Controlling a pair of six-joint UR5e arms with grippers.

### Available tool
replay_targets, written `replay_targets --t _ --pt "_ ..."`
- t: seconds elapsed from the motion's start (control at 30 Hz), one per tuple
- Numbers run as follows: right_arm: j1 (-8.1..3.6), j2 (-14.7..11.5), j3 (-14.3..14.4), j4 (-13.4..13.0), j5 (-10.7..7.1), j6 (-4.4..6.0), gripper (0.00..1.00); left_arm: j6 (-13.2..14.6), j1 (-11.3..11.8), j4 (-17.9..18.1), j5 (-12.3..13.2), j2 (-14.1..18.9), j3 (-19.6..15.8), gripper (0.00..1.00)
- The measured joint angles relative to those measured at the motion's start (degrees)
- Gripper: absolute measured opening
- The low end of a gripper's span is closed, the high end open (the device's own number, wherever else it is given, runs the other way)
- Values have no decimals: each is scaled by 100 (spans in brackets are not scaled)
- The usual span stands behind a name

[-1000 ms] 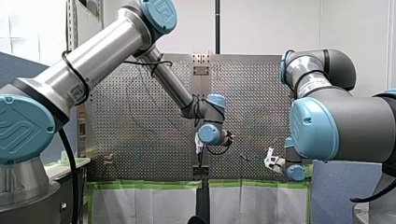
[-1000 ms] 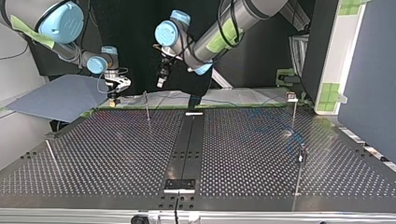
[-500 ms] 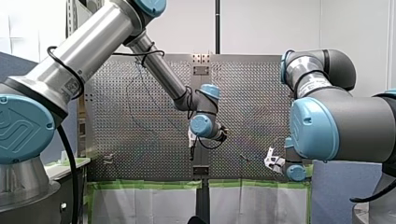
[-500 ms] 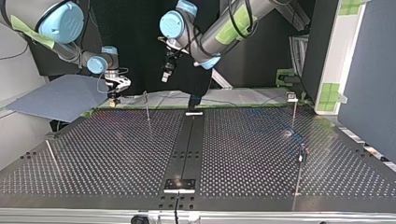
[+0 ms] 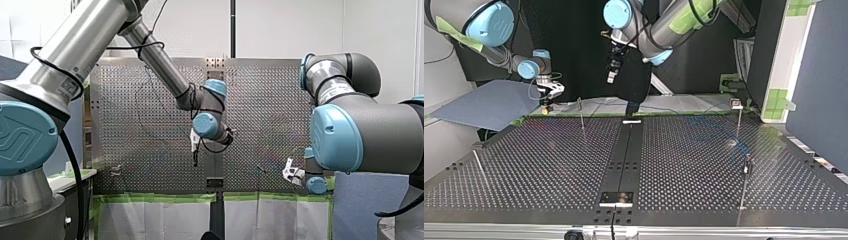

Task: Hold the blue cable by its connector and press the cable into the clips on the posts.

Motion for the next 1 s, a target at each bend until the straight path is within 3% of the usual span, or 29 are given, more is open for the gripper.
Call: replay_targets --t 0.4,1.0 --pt "0 0 1 70 0 0 0 -116 10 51 -12 589 -588 100" --pt "24 0 1 84 5 -1 0 -404 27 822 115 1445 -1445 100"
